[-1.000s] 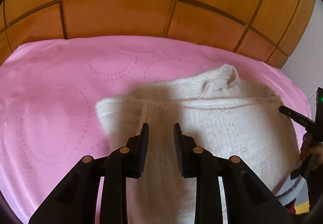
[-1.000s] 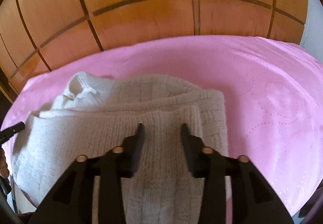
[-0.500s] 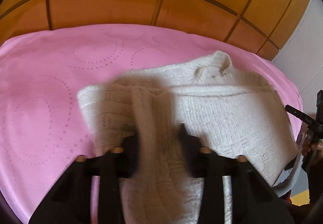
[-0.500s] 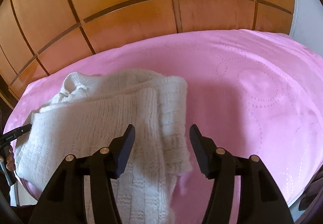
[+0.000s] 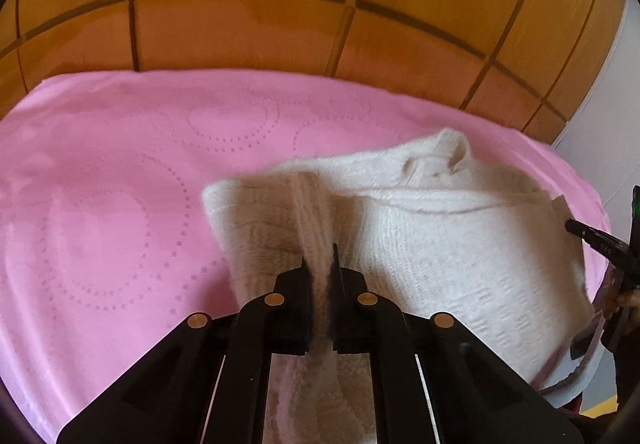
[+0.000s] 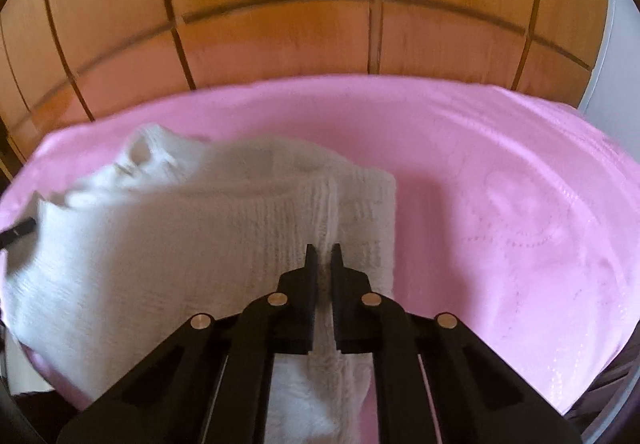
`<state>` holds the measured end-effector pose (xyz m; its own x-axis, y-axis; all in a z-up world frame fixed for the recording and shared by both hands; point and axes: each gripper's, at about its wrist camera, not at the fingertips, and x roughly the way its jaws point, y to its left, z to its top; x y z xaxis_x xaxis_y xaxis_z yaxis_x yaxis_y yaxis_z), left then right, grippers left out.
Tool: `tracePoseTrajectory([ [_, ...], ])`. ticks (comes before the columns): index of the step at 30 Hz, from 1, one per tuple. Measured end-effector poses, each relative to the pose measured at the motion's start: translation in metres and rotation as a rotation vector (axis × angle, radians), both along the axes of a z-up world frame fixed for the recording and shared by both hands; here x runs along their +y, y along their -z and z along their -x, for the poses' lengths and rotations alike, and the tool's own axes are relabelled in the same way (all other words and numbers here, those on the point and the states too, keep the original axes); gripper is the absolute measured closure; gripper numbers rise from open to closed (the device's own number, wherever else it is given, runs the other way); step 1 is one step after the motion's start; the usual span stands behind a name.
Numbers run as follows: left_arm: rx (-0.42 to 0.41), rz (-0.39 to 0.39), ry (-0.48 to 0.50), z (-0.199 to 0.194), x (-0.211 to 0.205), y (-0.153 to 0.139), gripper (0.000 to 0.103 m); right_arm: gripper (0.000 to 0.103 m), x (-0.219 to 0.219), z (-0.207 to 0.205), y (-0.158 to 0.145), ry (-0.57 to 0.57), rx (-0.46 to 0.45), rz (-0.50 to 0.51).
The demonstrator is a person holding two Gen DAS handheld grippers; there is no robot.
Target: Fold small clothes
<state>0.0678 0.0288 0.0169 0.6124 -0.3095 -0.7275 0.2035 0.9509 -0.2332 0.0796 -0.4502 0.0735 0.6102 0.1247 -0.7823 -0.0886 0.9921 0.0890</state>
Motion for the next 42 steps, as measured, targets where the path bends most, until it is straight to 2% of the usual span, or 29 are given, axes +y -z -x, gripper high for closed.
tracePoseTrajectory([
  [5,-0.030,0.040,-0.012,0.005,0.011,-0.026,0.098,0.098,-0.005,-0.007,-0.048,0.011,-0.099,-0.074],
  [9,-0.039,0.062,-0.027,-0.017,0.016,-0.046,0.098,0.098,-0.001,-0.040,-0.050,0.042,-0.105,-0.057],
  [12,-0.024,0.037,-0.042,-0.047,0.010,-0.049,0.098,0.098,0.000,-0.077,-0.031,0.094,-0.065,-0.021],
  [16,0.047,-0.032,-0.058,-0.095,-0.003,-0.022,0.098,0.098,0.002,-0.123,0.019,0.154,0.045,0.022],
  [19,0.129,-0.048,-0.062,-0.115,-0.007,0.009,0.098,0.098,0.003,-0.133,0.051,0.164,0.118,0.030],
  [21,0.163,-0.051,-0.067,-0.116,-0.004,0.019,0.098,0.098,0.003,-0.130,0.061,0.159,0.133,0.024],
  [23,0.175,0.022,-0.071,-0.109,0.011,0.018,0.097,0.096,0.000,-0.125,0.058,0.148,0.124,0.004],
  [24,0.173,0.039,-0.074,-0.106,0.017,0.015,0.091,0.088,-0.003,-0.120,0.054,0.147,0.115,-0.003],
  [25,0.162,0.051,-0.088,-0.097,0.029,0.011,0.089,0.078,-0.007,-0.114,0.048,0.149,0.100,-0.014],
  [27,0.141,0.061,-0.102,-0.079,0.043,0.003,0.089,0.068,-0.016,-0.099,0.038,0.145,0.077,-0.053],
  [29,0.129,0.104,-0.103,-0.056,0.061,-0.001,0.089,0.060,-0.024,-0.080,0.030,0.137,0.069,-0.097],
  [30,0.125,0.126,-0.099,-0.044,0.068,-0.003,0.083,0.055,-0.028,-0.069,0.027,0.131,0.069,-0.121],
  [31,0.118,0.152,-0.096,-0.028,0.076,-0.004,0.065,0.053,-0.031,-0.058,0.026,0.125,0.071,-0.143],
  [33,0.105,0.197,-0.097,0.002,0.083,-0.002,0.048,0.051,-0.038,-0.032,0.024,0.112,0.091,-0.195],
  [38,0.118,0.260,-0.044,0.058,0.077,0.013,0.048,0.045,-0.044,0.030,0.031,0.066,0.139,-0.288],
  [42,0.131,0.278,-0.016,0.074,0.057,0.029,0.048,0.046,-0.038,0.058,0.044,0.062,0.163,-0.297],
])
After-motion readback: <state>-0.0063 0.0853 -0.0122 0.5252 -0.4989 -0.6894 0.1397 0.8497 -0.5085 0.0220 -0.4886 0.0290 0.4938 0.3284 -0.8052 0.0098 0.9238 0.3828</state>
